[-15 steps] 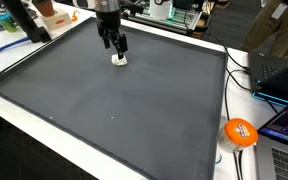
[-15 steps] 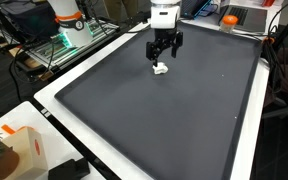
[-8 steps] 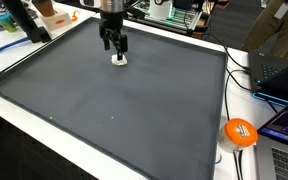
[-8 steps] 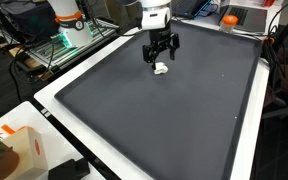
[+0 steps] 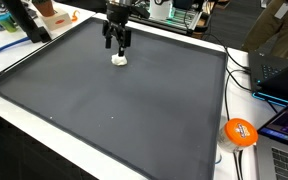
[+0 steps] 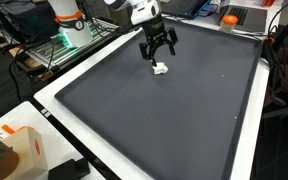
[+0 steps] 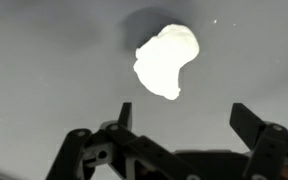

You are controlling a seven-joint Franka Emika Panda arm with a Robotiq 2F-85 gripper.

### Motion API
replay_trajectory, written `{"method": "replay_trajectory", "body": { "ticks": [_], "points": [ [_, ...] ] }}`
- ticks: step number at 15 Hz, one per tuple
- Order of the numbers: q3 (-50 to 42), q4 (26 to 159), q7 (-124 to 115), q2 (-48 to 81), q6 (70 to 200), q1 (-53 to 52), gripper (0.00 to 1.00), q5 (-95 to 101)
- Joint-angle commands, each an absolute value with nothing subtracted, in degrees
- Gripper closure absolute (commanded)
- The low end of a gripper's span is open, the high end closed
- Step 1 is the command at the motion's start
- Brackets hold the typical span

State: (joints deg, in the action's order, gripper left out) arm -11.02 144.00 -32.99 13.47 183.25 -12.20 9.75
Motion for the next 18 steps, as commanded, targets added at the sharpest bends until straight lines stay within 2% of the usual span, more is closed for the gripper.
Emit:
{"method": "replay_trajectory", "body": {
  "ticks": [1, 2, 7, 12, 18],
  "points": [
    [-10.58, 144.64, -32.99, 13.14, 183.74, -12.06, 0.0, 9.66],
    [-9.93, 145.13, -32.65, 13.01, 185.95, -11.72, 0.0, 9.82],
    [-31.59, 145.02, -30.49, 15.48, 192.16, -30.4, 0.0, 9.59],
    [-33.92, 150.45, -29.99, 13.44, 195.89, -37.42, 0.0, 9.33],
    [-43.77, 152.47, -27.56, 17.43, 194.97, -52.94, 0.0, 0.35]
  ]
}}
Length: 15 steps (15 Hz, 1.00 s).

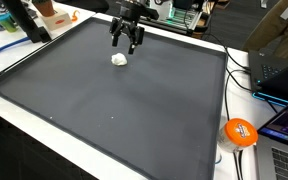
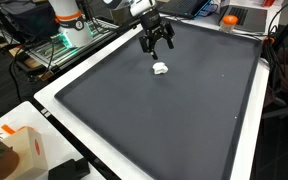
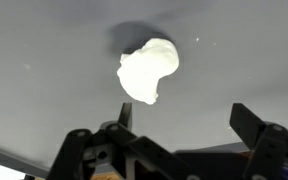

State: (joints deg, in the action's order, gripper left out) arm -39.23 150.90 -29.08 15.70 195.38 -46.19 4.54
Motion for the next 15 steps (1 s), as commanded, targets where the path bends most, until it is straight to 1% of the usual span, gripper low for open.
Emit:
{"method": "replay_trajectory", "body": {
  "ticks": [1, 8, 15],
  "points": [
    [-40.74, 151.27, -28.74, 16.28, 195.34, -48.53, 0.0, 3.11],
    [-42.49, 151.51, -28.42, 17.74, 194.44, -50.96, 0.0, 1.66],
    [-43.12, 153.45, -30.73, 22.03, 201.28, -53.77, 0.0, -2.93]
  ]
}}
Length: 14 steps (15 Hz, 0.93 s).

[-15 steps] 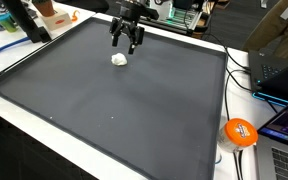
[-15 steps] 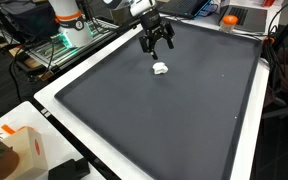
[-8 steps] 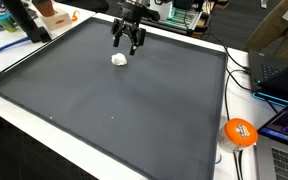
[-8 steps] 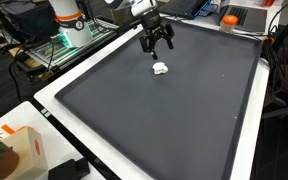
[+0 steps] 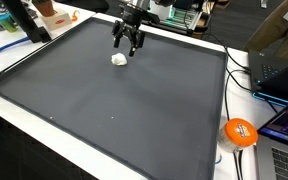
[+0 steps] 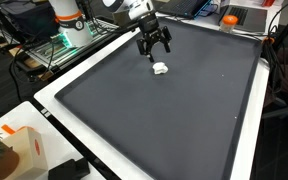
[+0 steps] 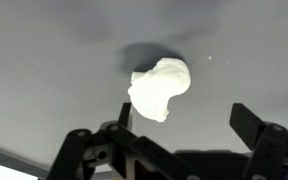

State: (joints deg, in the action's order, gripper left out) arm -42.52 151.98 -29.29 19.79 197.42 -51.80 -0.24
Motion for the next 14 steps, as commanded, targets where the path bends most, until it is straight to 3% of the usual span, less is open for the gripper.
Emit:
{"method": "replay_trajectory", "body": {
  "ticks": [1, 4, 5, 9, 14],
  "points": [
    [-42.54, 153.74, -31.63, 22.75, 203.55, -53.7, 0.0, -3.85],
    [-41.18, 154.8, -33.59, 24.16, 209.41, -53.67, 0.0, -4.91],
    [-32.61, 154.91, -24.72, 22.7, 211.04, -47.42, 0.0, -14.31],
    [-19.62, 154.27, -18.09, 23.41, 214.85, -38.76, 0.0, -24.66],
    [-11.83, 153.33, -14.0, 22.89, 215.28, -31.84, 0.0, -28.5]
  ]
}}
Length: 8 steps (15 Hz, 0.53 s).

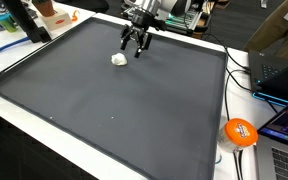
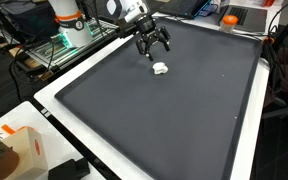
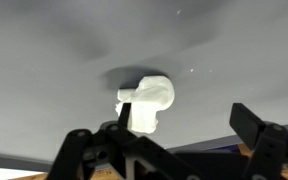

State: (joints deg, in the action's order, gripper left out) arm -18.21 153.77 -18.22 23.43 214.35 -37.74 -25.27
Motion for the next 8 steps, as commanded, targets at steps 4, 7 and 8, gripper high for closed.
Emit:
{"method": "replay_trajectory", "body": {
  "ticks": [4, 7, 8],
  "points": [
    [-9.13, 152.32, -9.5, 24.07, 217.0, -30.27, 0.0, -33.94],
    [-6.03, 151.34, -5.38, 25.6, 221.34, -28.57, 0.0, -38.54],
    [-4.96, 151.16, -4.36, 25.77, 222.42, -27.91, 0.0, -39.58]
  ]
}}
